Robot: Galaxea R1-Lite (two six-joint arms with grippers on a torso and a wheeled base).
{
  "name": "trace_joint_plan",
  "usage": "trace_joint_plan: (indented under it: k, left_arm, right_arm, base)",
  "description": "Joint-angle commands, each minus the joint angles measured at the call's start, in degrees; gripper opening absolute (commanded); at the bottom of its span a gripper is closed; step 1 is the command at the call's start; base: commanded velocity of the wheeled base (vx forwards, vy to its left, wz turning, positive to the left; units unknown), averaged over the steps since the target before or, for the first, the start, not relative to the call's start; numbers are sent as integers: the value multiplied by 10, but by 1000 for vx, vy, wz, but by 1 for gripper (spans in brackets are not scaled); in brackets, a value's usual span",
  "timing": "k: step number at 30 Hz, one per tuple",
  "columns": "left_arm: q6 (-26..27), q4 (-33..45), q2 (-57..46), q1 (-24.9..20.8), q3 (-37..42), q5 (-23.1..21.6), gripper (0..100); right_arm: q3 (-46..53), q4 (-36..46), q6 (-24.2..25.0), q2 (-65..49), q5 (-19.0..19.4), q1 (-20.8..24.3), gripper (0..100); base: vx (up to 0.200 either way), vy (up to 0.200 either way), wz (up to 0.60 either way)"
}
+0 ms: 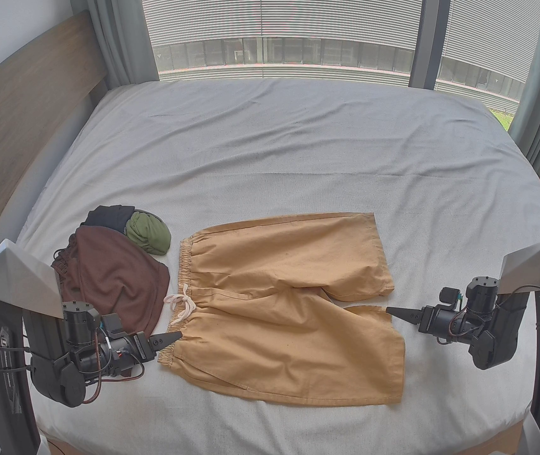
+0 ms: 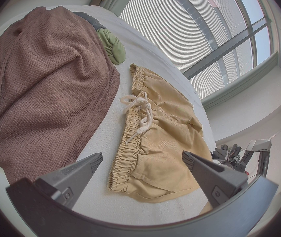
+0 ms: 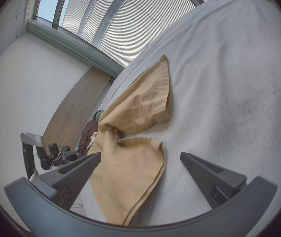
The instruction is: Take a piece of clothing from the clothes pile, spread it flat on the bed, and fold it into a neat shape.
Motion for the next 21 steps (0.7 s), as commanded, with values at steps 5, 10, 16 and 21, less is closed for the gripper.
trace_joint_plan:
  k: [5,10,16,21]
  left_arm:
    - [0,0,1,-8,1,-1,100]
    - [0,0,1,-8,1,-1,100]
    - [0,0,1,-8,1,-1,100]
    - [0,0,1,-8,1,-1,100]
  right_arm:
    - [-27,0,4,27,-6,4,100]
    - [-29,-4,5,33,-6,18,100]
    - [-45,-5,5,47,-9,28,100]
    - [-63,-6,5,52,-31,28,100]
  base:
    - [0,0,0]
    - [0,0,0]
    - [0,0,0]
    - [0,0,0]
